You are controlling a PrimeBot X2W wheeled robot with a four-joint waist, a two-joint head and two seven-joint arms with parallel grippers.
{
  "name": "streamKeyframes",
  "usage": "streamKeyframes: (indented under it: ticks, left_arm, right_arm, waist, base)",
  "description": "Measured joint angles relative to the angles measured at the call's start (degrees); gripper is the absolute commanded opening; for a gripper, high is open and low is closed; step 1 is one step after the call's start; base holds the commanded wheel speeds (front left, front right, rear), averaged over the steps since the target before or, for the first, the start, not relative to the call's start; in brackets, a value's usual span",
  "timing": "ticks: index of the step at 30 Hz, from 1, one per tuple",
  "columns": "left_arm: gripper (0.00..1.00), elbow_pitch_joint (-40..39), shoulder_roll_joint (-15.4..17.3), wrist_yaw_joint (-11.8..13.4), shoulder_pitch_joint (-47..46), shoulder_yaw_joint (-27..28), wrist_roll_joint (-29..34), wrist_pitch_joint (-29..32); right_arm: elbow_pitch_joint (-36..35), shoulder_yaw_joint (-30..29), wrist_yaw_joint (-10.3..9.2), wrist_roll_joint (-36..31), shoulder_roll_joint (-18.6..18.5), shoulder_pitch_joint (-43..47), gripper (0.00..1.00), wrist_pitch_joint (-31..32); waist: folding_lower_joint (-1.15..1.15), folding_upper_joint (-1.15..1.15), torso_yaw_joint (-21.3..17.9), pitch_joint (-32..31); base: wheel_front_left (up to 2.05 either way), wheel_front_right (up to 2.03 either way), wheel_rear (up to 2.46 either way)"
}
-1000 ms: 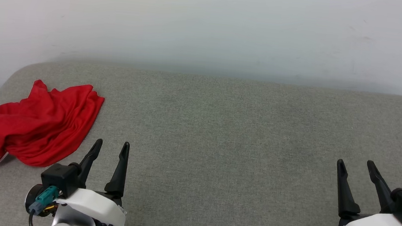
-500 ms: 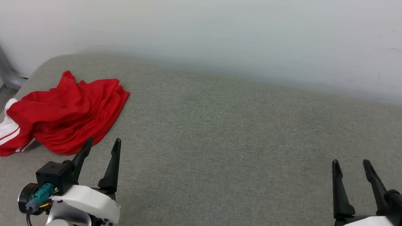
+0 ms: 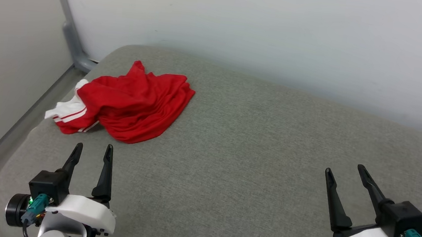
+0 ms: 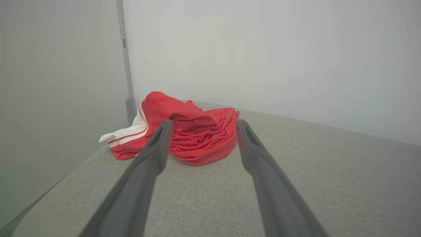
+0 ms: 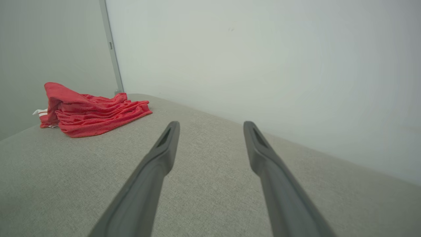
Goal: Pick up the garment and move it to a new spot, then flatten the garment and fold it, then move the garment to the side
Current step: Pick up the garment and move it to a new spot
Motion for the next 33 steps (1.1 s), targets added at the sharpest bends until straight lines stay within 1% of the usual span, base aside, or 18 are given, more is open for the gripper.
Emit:
streamKeyframes:
  ticks: [5, 9, 15, 19, 24, 28, 30, 33]
  left_arm:
    - [1.00, 0.34, 0.23, -0.01, 0.23, 1.15, 0.55, -0.23]
    - [1.00, 0.42, 0.36, -0.01, 0.47, 1.42, 0.57, -0.23]
    - [1.00, 1.97, 0.99, -0.03, -0.26, 2.00, -0.51, -0.01]
    - [1.00, 3.11, 1.97, -0.53, -3.31, 2.35, -2.07, 2.13]
    - [1.00, 4.72, 4.47, -1.53, -10.93, 2.09, -4.81, 6.32]
    - [1.00, 7.16, 7.55, -2.12, -18.27, 0.94, -8.84, 11.40]
    - [1.00, 8.47, 9.61, -2.33, -22.41, -0.22, -11.09, 14.73]
    - [1.00, 9.95, 13.36, -2.37, -27.58, -3.49, -15.63, 19.51]
  right_arm:
    - [0.34, 0.51, 0.00, -0.57, 0.02, -0.33, 1.00, -0.48]
    - [0.77, 0.55, 0.00, 0.15, 0.02, -0.75, 1.00, -0.62]
    - [1.53, 0.70, 0.00, 0.55, 0.02, -1.12, 1.00, -0.99]
    - [1.14, 0.85, 0.00, 0.29, 0.02, -2.05, 1.00, -0.48]
    - [-0.44, 1.11, 0.00, -1.29, 0.02, -4.09, 1.00, 0.75]
    - [-1.83, 1.07, 0.00, -2.47, 0.03, -6.10, 1.00, 1.59]
    - [-2.42, 1.45, 0.00, -2.99, 0.03, -7.29, 1.00, 1.99]
    - [-3.31, 1.61, 0.00, -3.50, 0.03, -8.91, 1.00, 2.25]
  waist:
    - [0.00, 0.00, 3.53, 0.05]
    - [0.00, 0.00, 5.08, 0.26]
    - [0.00, 0.00, 5.33, 1.19]
    - [0.00, 0.00, 4.44, 2.84]
    - [0.01, 0.00, 2.76, 6.51]
    - [0.00, 0.00, 1.09, 10.23]
    - [0.01, 0.00, 0.17, 12.28]
    - [0.01, 0.00, -1.28, 15.40]
  base:
    - [0.00, 0.00, 0.00]
    - [0.00, 0.00, 0.00]
    - [0.00, 0.00, 0.00]
    - [0.00, 0.00, 0.00]
    - [0.00, 0.00, 0.00]
    - [0.00, 0.00, 0.00]
    - [0.00, 0.00, 0.00]
    - [0.00, 0.00, 0.00]
